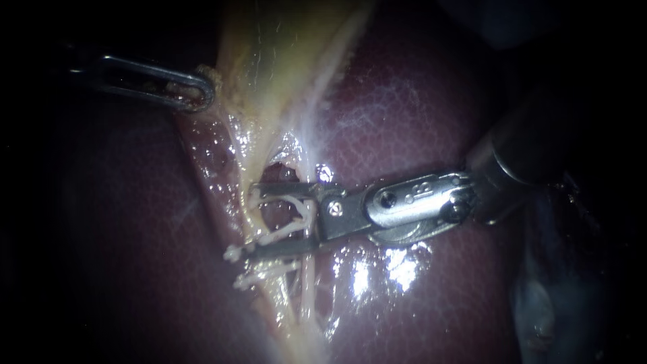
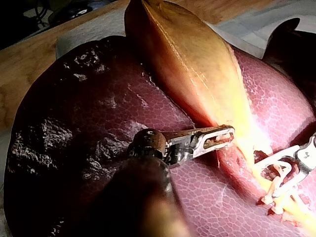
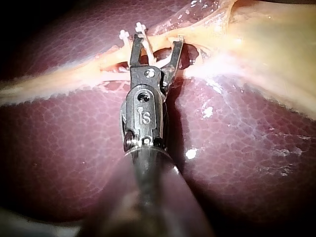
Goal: Clipping third clip left tube
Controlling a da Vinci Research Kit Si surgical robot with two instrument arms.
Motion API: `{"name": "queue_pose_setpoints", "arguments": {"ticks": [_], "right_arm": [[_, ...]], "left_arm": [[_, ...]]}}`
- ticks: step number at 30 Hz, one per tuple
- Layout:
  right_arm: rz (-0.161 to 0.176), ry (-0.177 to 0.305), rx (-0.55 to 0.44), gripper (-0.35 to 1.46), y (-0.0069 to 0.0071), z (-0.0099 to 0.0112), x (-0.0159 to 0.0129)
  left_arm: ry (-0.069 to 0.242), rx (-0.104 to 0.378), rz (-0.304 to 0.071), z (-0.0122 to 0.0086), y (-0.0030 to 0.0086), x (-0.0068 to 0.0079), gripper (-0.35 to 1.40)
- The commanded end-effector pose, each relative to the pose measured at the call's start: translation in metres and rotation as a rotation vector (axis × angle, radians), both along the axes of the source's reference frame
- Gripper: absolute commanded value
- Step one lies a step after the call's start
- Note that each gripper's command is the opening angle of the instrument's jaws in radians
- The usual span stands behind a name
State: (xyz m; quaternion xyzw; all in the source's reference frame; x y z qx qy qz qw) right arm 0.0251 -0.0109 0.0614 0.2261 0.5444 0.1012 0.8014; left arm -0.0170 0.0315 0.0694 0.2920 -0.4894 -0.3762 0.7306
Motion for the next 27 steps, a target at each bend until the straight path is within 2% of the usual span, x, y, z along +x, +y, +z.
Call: {"name": "queue_pose_setpoints", "arguments": {"ticks": [1, 5, 10, 19, 27], "right_arm": [[0.000, 0.000, 0.000, 0.50, 0.0000, -0.0001, -0.0001], [0.000, 0.000, 0.011, 0.50, -0.0002, -0.0004, -0.0005], [-0.003, 0.003, 0.033, 0.49, -0.0004, -0.0021, -0.0022], [0.014, -0.002, 0.047, 0.49, 0.0011, -0.0046, -0.0058], [0.023, -0.008, 0.047, 0.49, 0.0018, -0.0046, -0.0072]], "left_arm": [[0.000, 0.000, 0.000, 0.0000, 0.0000, 0.0000, -0.35], [0.000, 0.000, 0.000, 0.0000, 0.0000, 0.0000, -0.35], [0.000, 0.000, 0.000, 0.0000, 0.0000, 0.0000, -0.35], [0.000, 0.000, 0.000, 0.0000, 0.0000, 0.0000, -0.35], [0.000, 0.000, 0.000, 0.0000, 0.0000, 0.0000, -0.35]]}}
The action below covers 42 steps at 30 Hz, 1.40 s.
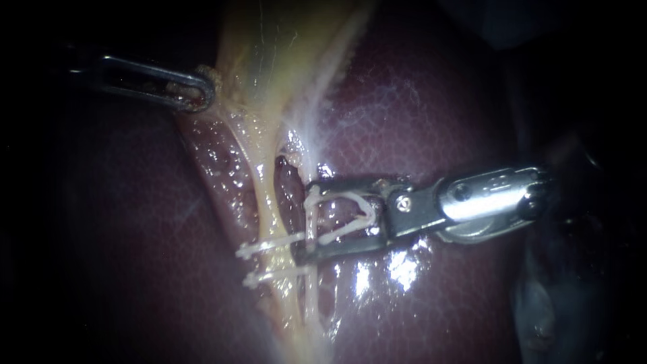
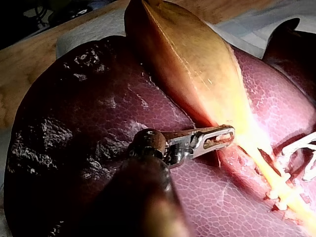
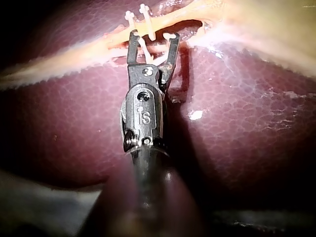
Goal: Clipping third clip left tube
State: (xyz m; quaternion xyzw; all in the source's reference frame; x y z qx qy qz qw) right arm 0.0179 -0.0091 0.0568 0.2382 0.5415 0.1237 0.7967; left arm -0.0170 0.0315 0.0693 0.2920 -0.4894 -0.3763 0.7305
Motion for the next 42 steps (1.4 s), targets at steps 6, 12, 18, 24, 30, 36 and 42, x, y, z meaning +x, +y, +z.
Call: {"name": "queue_pose_setpoints", "arguments": {"ticks": [6, 12, 18, 24, 30, 36, 42], "right_arm": [[0.011, -0.009, 0.017, 0.49, -0.0001, 0.0008, 0.0003], [0.031, 0.006, 0.111, 0.49, 0.0003, 0.0029, 0.0004], [0.038, 0.018, 0.221, 0.48, 0.0004, 0.0060, 0.0006], [0.030, 0.040, 0.309, 0.48, -0.0003, 0.0083, 0.0016], [0.023, 0.062, 0.356, 0.48, -0.0003, 0.0095, 0.0026], [0.037, 0.081, 0.394, 0.48, -0.0002, 0.0102, 0.0038], [0.030, 0.106, 0.427, 0.48, -0.0003, 0.0105, 0.0048]], "left_arm": [[0.000, 0.000, 0.000, 0.0000, 0.0000, 0.0000, -0.35], [0.000, 0.000, 0.000, 0.0000, 0.0000, 0.0000, -0.35], [0.000, 0.000, 0.000, 0.0000, 0.0000, 0.0000, -0.35], [0.000, 0.000, 0.000, 0.0000, 0.0000, 0.0000, -0.35], [0.000, 0.000, 0.000, 0.0000, 0.0000, 0.0000, -0.35], [0.000, 0.000, 0.000, 0.0001, -0.0001, 0.0000, -0.35], [0.000, 0.000, 0.000, 0.0001, -0.0001, 0.0000, -0.35]]}}
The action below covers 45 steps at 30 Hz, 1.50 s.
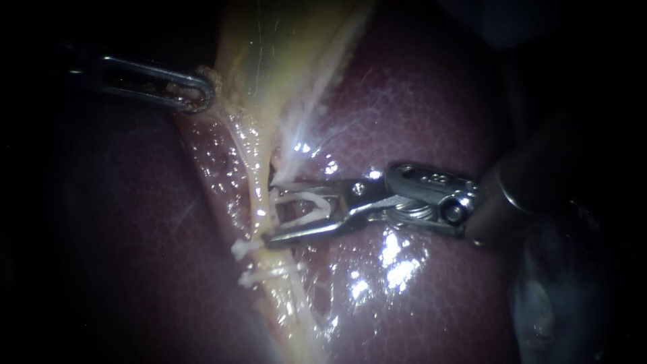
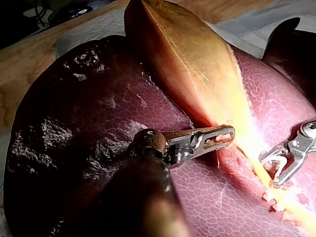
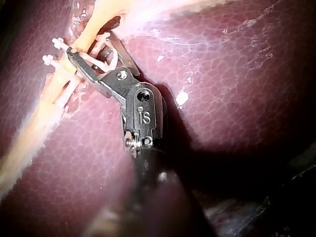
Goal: Clipping third clip left tube
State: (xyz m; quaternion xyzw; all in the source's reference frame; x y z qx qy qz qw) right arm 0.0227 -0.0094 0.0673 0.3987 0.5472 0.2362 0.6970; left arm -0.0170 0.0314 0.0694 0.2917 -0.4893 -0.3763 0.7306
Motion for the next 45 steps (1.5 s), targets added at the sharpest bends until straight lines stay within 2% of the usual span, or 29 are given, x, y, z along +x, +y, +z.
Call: {"name": "queue_pose_setpoints", "arguments": {"ticks": [1, 8, 14, 22, 32, 45], "right_arm": [[-0.006, 0.003, 0.004, 0.48, 0.0000, 0.0000, 0.0000], [-0.008, 0.004, 0.003, 0.48, 0.0000, -0.0002, -0.0008], [0.006, -0.004, 0.006, 0.47, 0.0007, -0.0014, -0.0047], [0.008, -0.020, 0.012, 0.48, 0.0017, -0.0034, -0.0069], [0.007, -0.015, 0.026, 0.48, 0.0017, -0.0073, -0.0059], [0.015, -0.024, 0.019, 0.48, 0.0015, -0.0063, -0.0041]], "left_arm": [[0.000, 0.000, 0.000, 0.0000, 0.0000, 0.0000, -0.35], [0.000, 0.000, 0.000, 0.0000, 0.0000, 0.0000, -0.35], [0.000, 0.000, 0.000, 0.0000, 0.0000, 0.0000, -0.35], [0.000, -0.001, 0.000, 0.0001, 0.0000, -0.0001, -0.35], [0.000, -0.001, 0.000, 0.0001, -0.0001, -0.0001, -0.35], [0.000, -0.001, 0.000, 0.0000, -0.0001, 0.0000, -0.35]]}}
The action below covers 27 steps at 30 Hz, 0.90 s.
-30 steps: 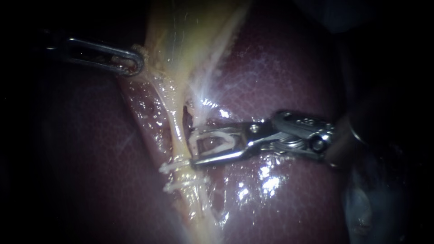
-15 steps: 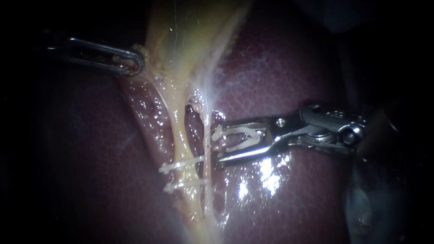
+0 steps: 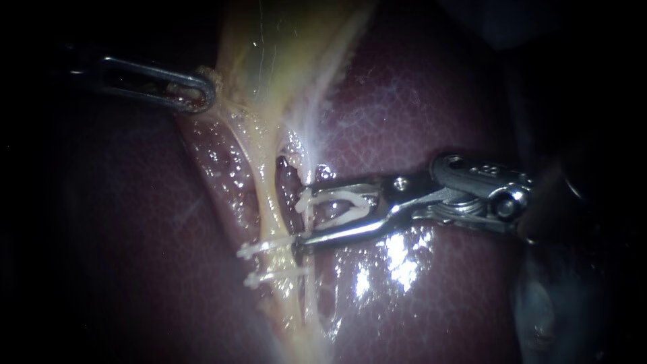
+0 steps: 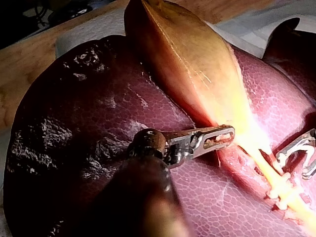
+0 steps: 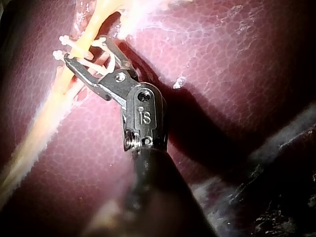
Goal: Clipping third clip left tube
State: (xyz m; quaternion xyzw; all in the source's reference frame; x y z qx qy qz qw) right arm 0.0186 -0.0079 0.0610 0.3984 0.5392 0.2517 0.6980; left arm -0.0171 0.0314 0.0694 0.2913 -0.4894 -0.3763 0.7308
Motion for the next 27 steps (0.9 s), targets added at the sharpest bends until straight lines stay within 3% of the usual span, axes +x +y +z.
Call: {"name": "queue_pose_setpoints", "arguments": {"ticks": [1, 17, 23, 27], "right_arm": [[0.000, 0.000, -0.002, 0.48, -0.0001, 0.0002, 0.0001], [-0.020, 0.003, -0.024, 0.48, -0.0013, 0.0068, 0.0017], [-0.025, 0.015, -0.002, 0.48, -0.0013, 0.0070, 0.0031], [-0.015, 0.056, 0.031, 0.48, -0.0012, 0.0065, 0.0044]], "left_arm": [[0.000, 0.000, 0.000, 0.0000, 0.0000, 0.0000, -0.35], [0.000, 0.000, 0.000, 0.0000, -0.0001, 0.0000, -0.35], [0.000, -0.001, 0.000, 0.0001, -0.0001, -0.0001, -0.35], [0.002, -0.002, -0.003, 0.0002, -0.0001, -0.0001, -0.35]]}}
